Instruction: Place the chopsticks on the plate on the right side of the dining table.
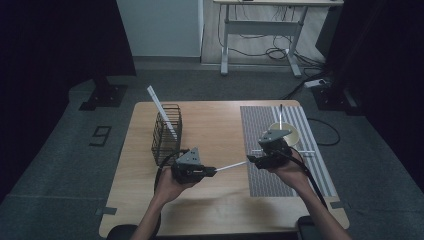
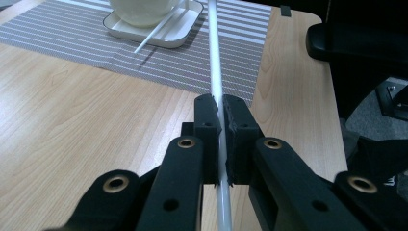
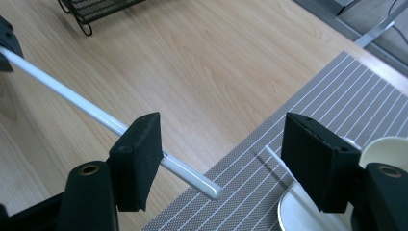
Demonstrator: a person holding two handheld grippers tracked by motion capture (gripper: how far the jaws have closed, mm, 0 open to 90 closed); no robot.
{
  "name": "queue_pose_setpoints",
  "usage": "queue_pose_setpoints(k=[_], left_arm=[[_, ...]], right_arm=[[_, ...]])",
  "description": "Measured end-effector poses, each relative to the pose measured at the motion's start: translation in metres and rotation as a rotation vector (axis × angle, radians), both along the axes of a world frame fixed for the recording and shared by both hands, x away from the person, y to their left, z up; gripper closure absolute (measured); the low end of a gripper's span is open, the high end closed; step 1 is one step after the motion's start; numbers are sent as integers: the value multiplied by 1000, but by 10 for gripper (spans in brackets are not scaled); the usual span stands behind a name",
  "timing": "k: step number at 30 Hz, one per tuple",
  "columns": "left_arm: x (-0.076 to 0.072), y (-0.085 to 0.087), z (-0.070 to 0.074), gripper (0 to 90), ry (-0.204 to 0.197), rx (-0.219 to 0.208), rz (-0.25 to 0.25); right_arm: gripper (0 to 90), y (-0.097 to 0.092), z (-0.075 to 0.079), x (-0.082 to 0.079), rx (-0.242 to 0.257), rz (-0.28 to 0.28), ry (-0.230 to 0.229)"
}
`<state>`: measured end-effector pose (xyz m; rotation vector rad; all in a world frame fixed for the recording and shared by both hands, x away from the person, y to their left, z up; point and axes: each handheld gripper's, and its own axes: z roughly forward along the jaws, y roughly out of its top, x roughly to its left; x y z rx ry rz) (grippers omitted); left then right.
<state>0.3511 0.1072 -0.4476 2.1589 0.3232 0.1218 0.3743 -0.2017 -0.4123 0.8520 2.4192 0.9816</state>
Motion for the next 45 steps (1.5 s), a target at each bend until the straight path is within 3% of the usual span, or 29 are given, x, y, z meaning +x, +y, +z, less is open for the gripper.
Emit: queue_pose_setpoints(k=[5,12,15,21,33,41,45], left_arm=[[0,-1,0,858,2,9,-7],[1,-3,1,858,4,18,-14],[1,-4,3,858,2,19,-16],[2,-7,8,858,1,21,-32],[1,-11,10,858,3,23,-52],[2,-11,10,856,5,15,-70],[0,-11,11,825,-34,19,-48]], right_arm=[[293,-1,-4,0,7,6,17],[254,0,0,-5,47,76,24],[215,3,-2,-6,59,104,48],[171,14,-10,-9,43,164,78],[567,30,-17,-15,-41,265,68],[645,30,-16,-16,-77,309,74],[679,28,-14,-16,-80,322,94]])
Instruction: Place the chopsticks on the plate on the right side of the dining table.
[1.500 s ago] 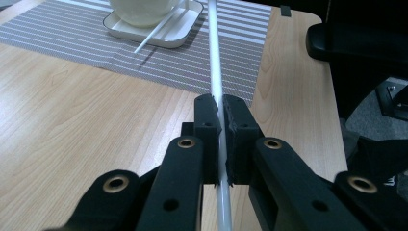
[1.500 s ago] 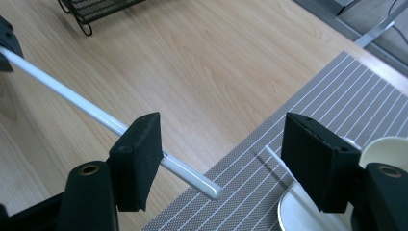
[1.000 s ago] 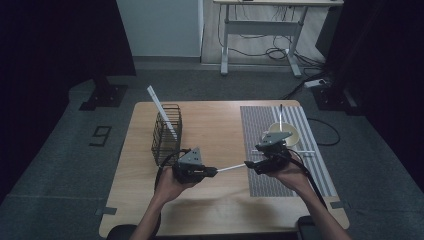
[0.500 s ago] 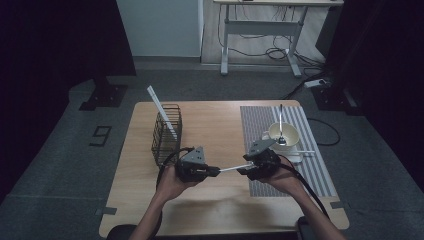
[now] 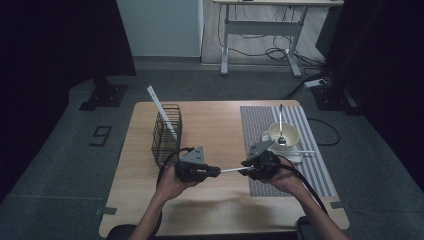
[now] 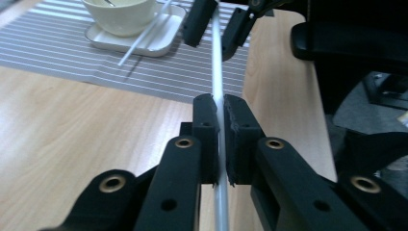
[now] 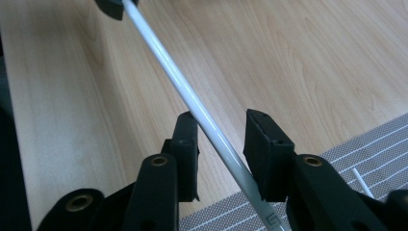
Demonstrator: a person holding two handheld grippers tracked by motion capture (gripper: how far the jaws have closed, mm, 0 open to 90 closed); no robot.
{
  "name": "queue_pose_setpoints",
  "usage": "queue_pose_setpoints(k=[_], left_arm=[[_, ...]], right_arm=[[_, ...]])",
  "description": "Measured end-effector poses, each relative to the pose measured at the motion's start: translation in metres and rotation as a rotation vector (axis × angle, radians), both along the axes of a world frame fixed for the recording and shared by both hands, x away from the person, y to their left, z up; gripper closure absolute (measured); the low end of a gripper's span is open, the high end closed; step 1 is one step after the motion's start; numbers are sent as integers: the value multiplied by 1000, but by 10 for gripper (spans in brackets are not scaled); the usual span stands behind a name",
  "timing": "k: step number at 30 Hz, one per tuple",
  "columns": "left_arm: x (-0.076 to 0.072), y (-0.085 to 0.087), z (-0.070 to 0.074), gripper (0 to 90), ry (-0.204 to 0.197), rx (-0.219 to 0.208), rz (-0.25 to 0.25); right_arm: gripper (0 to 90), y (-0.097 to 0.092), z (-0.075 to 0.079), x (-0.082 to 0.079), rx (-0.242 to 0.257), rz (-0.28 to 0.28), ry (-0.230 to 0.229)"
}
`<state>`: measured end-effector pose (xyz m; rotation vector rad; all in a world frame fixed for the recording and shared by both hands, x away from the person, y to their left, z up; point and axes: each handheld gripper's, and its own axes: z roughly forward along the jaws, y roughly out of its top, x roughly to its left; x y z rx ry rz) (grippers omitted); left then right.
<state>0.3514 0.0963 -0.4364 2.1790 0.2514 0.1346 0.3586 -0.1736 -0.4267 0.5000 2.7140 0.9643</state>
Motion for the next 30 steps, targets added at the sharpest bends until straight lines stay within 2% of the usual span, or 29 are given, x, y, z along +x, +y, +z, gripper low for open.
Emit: queue_pose_setpoints(k=[7,14,19,22,30], left_arm=[[-1,3,0,668,-37,15,52],[-1,5,0,512,-48,-5,103],[1,13,2,427,-49,-42,155],[0,15,3,429,-49,-48,158],[1,16,4,333,-40,-67,193]], right_arm=[[742,-2,1,-2,-19,33,40],[775,-4,4,-5,-24,77,48],[816,-8,6,-7,-41,84,40],[820,-11,8,-8,-33,95,41],[833,-15,11,-12,-46,108,33]])
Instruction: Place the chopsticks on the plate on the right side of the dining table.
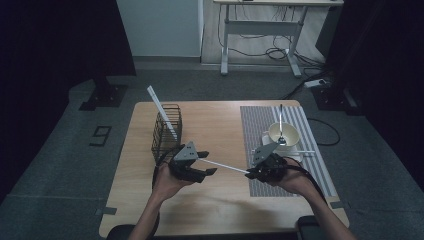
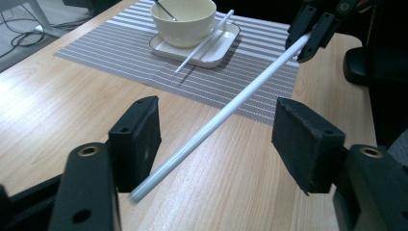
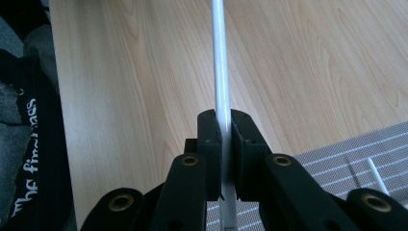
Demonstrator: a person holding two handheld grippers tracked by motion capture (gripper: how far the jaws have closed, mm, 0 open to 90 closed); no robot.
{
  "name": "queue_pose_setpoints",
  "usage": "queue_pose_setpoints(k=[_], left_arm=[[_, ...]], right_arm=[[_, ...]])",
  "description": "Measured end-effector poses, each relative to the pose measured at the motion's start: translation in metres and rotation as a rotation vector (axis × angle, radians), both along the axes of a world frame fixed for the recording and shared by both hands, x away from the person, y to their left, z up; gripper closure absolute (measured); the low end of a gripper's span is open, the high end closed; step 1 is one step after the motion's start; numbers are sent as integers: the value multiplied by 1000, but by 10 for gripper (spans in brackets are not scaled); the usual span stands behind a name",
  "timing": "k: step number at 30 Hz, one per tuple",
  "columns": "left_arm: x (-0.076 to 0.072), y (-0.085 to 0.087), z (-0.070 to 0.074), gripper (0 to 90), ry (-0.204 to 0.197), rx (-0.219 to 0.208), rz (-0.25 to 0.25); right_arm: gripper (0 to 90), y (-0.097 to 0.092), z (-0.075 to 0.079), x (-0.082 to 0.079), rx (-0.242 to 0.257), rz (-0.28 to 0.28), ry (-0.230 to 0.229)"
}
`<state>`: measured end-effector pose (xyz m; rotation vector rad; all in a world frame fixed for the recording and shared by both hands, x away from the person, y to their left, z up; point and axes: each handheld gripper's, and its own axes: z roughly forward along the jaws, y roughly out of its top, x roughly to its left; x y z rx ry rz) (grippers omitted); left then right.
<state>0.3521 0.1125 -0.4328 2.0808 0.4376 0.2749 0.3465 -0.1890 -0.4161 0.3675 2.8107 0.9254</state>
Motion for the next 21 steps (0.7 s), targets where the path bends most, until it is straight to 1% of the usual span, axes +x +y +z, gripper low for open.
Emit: queue_pose_setpoints(k=[2,4,6,8,13,16,19,21], left_arm=[[0,2,1,293,-4,-4,23],[0,6,1,289,0,-21,31],[0,9,1,276,2,-25,38],[0,10,1,273,10,-33,36],[-4,6,-3,232,19,-27,34],[-7,4,-6,204,24,-20,35],[-11,2,-9,171,32,-28,41],[-14,1,-11,149,35,-25,43]], right_arm=[[835,-3,1,-1,-7,-7,-4],[836,-8,2,0,-18,-25,-16],[835,-15,3,0,-14,-47,-12],[835,-21,5,0,-13,-69,-21],[835,-32,7,2,3,-115,-30],[835,-36,9,4,5,-138,-38],[835,-40,9,6,6,-170,-46],[835,-43,8,8,2,-188,-48]])
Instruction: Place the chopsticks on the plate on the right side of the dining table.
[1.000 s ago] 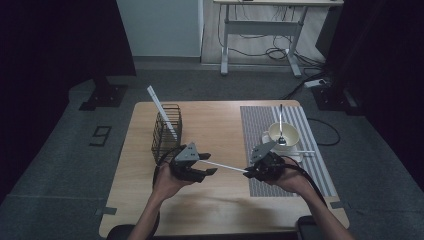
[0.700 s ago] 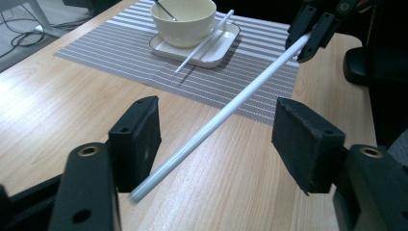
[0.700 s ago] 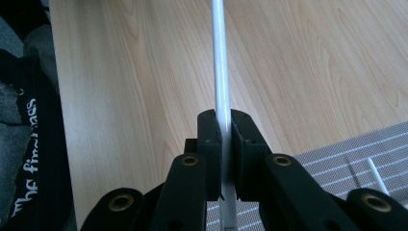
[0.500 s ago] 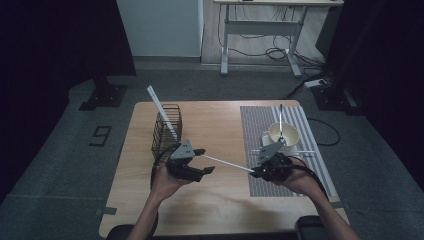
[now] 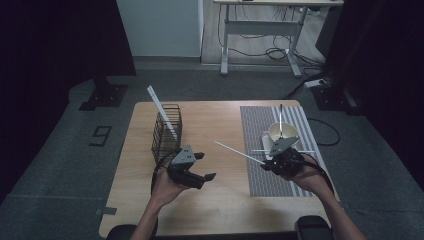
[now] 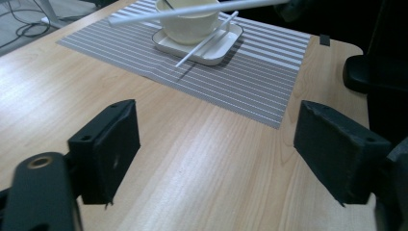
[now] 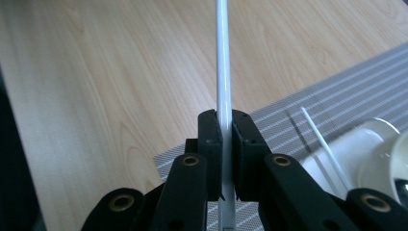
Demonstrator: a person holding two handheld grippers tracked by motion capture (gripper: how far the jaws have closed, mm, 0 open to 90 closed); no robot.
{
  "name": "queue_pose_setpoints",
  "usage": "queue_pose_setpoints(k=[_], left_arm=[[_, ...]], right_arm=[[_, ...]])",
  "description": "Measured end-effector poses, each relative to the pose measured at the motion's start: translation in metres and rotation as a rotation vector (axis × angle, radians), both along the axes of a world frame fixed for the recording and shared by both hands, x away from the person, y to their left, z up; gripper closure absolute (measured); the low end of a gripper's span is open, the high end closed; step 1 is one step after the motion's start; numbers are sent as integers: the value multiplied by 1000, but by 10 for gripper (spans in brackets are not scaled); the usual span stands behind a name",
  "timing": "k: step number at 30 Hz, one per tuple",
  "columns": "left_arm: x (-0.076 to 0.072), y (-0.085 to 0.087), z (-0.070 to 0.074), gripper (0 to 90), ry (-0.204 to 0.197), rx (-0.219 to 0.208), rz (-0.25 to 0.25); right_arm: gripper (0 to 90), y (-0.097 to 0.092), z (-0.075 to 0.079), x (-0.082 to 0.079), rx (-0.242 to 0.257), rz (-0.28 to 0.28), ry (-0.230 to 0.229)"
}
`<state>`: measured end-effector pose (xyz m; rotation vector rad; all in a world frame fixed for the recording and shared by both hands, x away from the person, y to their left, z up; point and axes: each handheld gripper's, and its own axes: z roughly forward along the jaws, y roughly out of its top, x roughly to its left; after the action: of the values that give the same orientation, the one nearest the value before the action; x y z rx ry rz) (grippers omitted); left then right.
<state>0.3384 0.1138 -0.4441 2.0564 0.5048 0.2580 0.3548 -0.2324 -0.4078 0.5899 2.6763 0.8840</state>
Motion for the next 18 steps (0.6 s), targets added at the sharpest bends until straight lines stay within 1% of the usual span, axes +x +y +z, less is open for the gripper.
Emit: queue_pose_setpoints(k=[3,9,18], left_arm=[[-4,-1,-5,132,9,-3,3],[-9,-3,-17,4,28,14,30],[-16,4,-42,0,45,19,65]], right_arm=[[835,-4,-1,3,0,-25,1],[835,-12,-5,9,-9,-71,3],[835,-29,-11,21,-20,-139,7]])
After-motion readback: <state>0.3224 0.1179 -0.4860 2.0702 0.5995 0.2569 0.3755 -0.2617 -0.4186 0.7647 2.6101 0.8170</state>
